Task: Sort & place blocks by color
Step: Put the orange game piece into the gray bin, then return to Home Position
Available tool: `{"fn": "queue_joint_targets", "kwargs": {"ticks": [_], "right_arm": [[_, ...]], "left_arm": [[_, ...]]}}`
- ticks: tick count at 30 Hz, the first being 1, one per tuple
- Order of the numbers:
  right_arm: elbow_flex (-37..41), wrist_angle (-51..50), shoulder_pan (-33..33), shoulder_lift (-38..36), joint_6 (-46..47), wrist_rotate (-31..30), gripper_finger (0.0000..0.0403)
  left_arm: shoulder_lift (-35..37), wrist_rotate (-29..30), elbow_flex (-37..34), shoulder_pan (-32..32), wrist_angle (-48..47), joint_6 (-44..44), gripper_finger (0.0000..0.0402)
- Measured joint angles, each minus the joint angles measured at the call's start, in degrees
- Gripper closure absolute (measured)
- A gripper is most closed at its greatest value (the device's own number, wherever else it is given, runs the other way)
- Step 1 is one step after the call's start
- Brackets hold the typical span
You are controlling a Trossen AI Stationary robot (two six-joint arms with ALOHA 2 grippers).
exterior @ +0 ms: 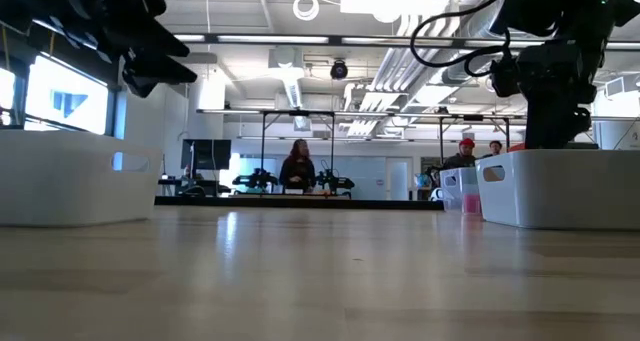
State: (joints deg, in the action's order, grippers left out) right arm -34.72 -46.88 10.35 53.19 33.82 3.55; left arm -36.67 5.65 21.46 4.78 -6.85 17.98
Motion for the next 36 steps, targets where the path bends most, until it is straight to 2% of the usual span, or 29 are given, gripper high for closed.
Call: {"fn": "queue_joint_targets", "kwargs": {"ticks": [9, 19, 24, 29, 36], "right_arm": [[-4.0, -2.2, 0.0, -0.1, -0.7, -0.8, 0.0160], [-5.0, -4.0, 0.0, -0.1, -2.6, -0.7, 0.0160], [-5.0, -3.1, 0.0, -1.2, -9.2, -5.1, 0.0160], [-5.0, 4.3, 0.1, -5.8, -16.7, -11.0, 0.0160], [-2.7, 15.6, 0.0, -19.3, -23.4, -11.4, 0.0160]], "left_arm": [[9.6, 0.0, -5.8, 0.0, 2.8, -2.2, 0.0181], [19.3, -2.0, -10.5, 0.0, 5.3, -8.9, 0.0181], [23.4, -4.4, -12.0, 0.0, 5.3, -11.2, 0.0181], [25.8, -5.8, -12.3, 0.0, 4.6, -13.3, 0.0181], [26.4, -8.4, -12.3, 0.0, 4.2, -13.8, 0.0181]]}}
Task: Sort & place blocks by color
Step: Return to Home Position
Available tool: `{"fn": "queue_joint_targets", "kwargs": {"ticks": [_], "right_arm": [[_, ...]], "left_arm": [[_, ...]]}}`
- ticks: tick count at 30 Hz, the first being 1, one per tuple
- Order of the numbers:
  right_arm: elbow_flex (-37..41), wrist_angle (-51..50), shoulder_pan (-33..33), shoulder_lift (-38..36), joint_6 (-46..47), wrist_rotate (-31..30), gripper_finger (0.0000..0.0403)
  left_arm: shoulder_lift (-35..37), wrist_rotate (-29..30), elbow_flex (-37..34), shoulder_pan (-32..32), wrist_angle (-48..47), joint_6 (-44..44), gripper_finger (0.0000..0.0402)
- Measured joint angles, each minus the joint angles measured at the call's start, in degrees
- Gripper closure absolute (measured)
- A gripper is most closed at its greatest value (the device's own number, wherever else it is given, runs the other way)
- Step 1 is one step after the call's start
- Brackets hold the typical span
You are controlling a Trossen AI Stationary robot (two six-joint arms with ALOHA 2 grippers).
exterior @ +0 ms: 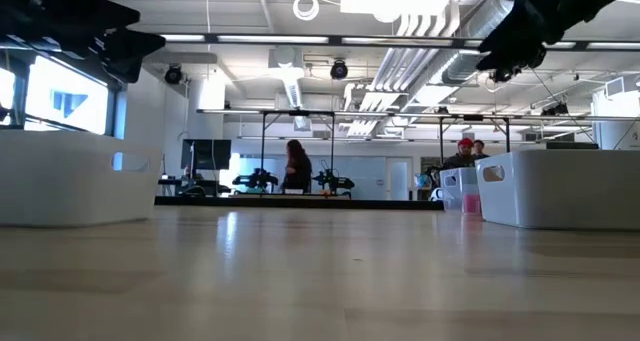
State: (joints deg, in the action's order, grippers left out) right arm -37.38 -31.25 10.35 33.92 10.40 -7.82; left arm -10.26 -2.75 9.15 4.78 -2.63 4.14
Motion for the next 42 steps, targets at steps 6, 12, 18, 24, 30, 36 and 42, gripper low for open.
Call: {"fn": "queue_joint_targets", "kwargs": {"ticks": [6, 12, 18, 24, 30, 36, 42], "right_arm": [[7.9, 9.0, 0.0, -14.2, -2.2, 2.4, 0.0160], [17.2, 16.3, 0.0, -26.4, -1.4, 6.1, 0.0160], [22.1, 17.8, 0.0, -33.8, -2.3, 7.2, 0.0160], [26.1, 22.4, 0.0, -33.2, -3.4, 8.6, 0.0160], [29.8, 24.0, 0.0, -33.4, -3.0, 9.5, 0.0160], [32.6, 26.1, 0.0, -33.4, -2.4, 10.2, 0.0160], [34.6, 26.3, 0.0, -33.2, -1.4, 10.2, 0.0160]], "left_arm": [[0.0, -0.9, 0.0, 0.0, -0.1, -4.2, 0.0181], [0.0, 0.2, 0.0, 0.1, -0.1, -5.2, 0.0181], [0.0, 5.2, 0.0, 0.1, -0.1, -6.3, 0.0181], [0.0, 6.6, 0.0, 0.1, -0.2, -8.7, 0.0181], [0.0, 7.1, 0.0, 0.0, -0.5, -8.9, 0.0181], [0.0, 7.1, 0.0, 0.0, -0.6, -8.9, 0.0181], [0.0, 5.8, 0.0, 0.1, -1.7, -8.3, 0.0181]]}}
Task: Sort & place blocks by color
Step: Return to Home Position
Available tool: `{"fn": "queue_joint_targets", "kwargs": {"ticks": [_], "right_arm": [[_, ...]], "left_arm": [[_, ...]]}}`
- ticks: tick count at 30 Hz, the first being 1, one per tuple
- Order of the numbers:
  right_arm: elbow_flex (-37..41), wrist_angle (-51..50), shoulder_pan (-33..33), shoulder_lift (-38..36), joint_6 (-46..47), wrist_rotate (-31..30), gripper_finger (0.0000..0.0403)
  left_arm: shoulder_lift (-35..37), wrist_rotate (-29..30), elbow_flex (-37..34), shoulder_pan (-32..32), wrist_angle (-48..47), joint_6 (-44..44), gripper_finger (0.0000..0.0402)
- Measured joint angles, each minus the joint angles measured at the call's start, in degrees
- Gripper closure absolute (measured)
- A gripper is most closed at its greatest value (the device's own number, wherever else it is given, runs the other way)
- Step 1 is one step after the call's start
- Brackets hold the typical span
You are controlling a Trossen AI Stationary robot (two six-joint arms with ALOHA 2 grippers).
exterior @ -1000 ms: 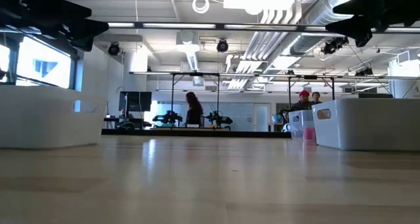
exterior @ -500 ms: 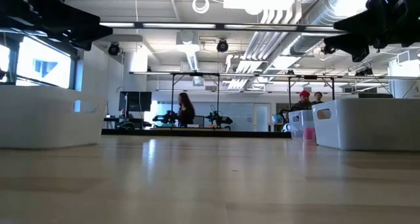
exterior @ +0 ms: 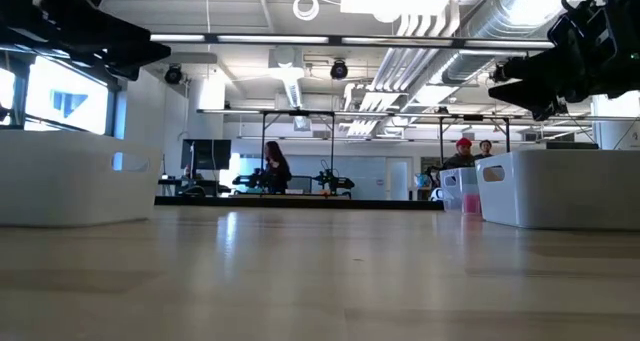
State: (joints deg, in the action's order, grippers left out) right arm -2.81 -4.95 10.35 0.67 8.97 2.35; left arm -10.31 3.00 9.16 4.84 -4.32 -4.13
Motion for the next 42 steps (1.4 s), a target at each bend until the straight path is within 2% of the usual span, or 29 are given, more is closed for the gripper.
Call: {"fn": "queue_joint_targets", "kwargs": {"ticks": [5, 9, 15, 18, 23, 25, 30, 34, 39, 42], "right_arm": [[0.0, 0.0, 0.0, 0.0, -0.4, 0.2, 0.0160], [0.0, -0.1, 0.0, 0.0, -1.5, -1.3, 0.0160], [0.0, -0.2, 0.0, 0.1, -1.2, -2.3, 0.0160], [0.0, -0.2, 0.0, 0.1, 2.7, -2.3, 0.0160], [0.0, -0.2, 0.0, 0.1, 8.2, -2.3, 0.0160], [0.0, -0.3, 0.0, 0.1, 8.9, -2.3, 0.0160], [0.0, -0.3, 0.0, 0.1, 9.0, -2.3, 0.0160], [0.0, -0.3, 0.0, 0.1, 9.0, -2.3, 0.0160], [0.0, -0.3, 0.0, 0.1, 9.0, -2.3, 0.0160], [0.0, -0.3, 0.0, 0.1, 9.0, -2.3, 0.0160]], "left_arm": [[0.0, -5.2, 0.0, 0.0, -0.2, -1.0, 0.0181], [0.1, -6.5, 0.0, 0.0, -0.3, -0.6, 0.0181], [0.1, -5.7, 0.0, 0.0, 0.2, 0.1, 0.0181], [0.1, -3.6, 0.0, 0.0, 1.3, 1.4, 0.0181], [0.1, -3.6, 0.0, 0.0, 1.6, 3.5, 0.0181], [0.1, -2.1, 0.0, 0.0, 1.6, 3.5, 0.0181], [0.1, 7.1, 0.0, 0.0, 4.3, 6.1, 0.0181], [0.1, 8.3, -0.5, 0.0, 5.9, 6.7, 0.0181], [0.9, 13.4, -8.0, 0.0, 13.1, 6.1, 0.0181], [1.4, 15.5, -8.4, 0.0, 12.7, 4.7, 0.0181]]}}
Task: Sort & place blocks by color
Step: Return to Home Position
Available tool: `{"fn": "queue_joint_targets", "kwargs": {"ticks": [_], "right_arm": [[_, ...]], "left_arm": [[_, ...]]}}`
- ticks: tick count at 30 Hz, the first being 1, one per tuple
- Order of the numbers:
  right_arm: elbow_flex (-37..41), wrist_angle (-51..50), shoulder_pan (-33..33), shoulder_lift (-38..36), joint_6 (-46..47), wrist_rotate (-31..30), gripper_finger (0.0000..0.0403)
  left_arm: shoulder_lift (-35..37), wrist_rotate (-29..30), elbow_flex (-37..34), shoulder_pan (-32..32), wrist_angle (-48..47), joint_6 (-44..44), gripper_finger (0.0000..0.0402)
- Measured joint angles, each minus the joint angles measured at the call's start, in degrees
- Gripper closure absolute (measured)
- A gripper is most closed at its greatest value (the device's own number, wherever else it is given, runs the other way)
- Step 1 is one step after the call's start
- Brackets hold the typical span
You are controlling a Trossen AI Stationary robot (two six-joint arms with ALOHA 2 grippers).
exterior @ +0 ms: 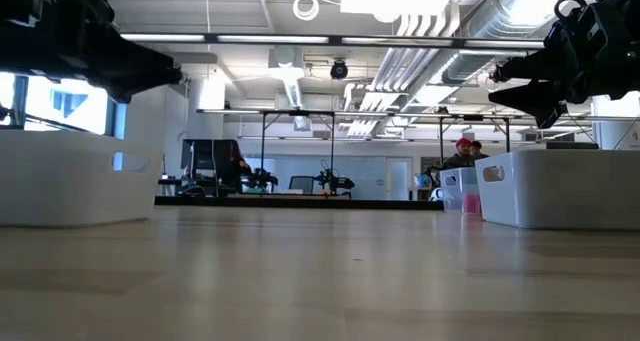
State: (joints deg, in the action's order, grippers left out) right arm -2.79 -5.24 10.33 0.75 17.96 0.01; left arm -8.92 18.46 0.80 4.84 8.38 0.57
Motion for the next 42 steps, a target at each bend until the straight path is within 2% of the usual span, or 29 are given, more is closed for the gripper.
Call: {"fn": "queue_joint_targets", "kwargs": {"ticks": [4, 9, 42], "right_arm": [[0.0, 0.0, 0.0, 0.0, 0.0, 0.0, 0.0160], [0.0, 0.0, 0.0, 0.0, 0.0, 0.0, 0.0160], [0.0, 0.0, 0.0, 0.0, 0.0, 0.0, 0.0160]], "left_arm": [[0.0, 0.2, 0.0, 0.0, -0.3, -2.7, 0.0181], [-0.1, 0.1, 0.0, 0.0, -5.7, -4.0, 0.0181], [-0.7, -0.2, 0.0, 0.0, -5.5, -3.8, 0.0181]]}}
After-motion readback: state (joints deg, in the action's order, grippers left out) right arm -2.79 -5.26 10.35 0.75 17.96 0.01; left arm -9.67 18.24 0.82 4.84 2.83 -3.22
